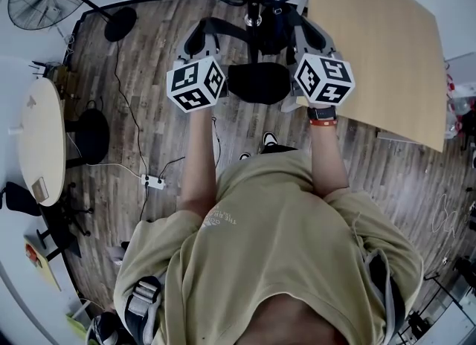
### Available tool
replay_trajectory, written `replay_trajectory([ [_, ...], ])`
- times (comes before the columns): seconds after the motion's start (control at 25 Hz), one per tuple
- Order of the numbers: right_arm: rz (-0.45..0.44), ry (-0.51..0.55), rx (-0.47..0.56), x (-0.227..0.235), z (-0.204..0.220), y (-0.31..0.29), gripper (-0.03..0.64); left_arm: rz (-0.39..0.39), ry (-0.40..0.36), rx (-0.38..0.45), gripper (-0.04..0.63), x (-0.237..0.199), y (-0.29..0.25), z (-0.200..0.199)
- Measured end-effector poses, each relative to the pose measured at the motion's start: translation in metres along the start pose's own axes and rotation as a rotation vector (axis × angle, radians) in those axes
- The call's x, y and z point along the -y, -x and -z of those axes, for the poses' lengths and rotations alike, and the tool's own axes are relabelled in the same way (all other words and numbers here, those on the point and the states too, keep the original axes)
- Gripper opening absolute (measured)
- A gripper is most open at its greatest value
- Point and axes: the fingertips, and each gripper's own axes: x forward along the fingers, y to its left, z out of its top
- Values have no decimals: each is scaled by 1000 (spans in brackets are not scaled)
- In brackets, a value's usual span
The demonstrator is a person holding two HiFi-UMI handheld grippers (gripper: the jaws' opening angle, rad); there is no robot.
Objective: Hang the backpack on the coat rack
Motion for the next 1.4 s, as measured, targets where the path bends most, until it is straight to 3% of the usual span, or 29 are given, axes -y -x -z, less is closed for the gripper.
replay_trajectory([
  [0.36,33,6,-86,19,39,-13,17,-58,-14,-91,28,-23,-8,46],
  [1.0,45,30,-272,22,128,-17,18,-68,-85,-261,28,-28,-4,132],
  [1.4,76,33,-410,35,191,-6,18,-67,-52,-393,28,-29,9,198],
])
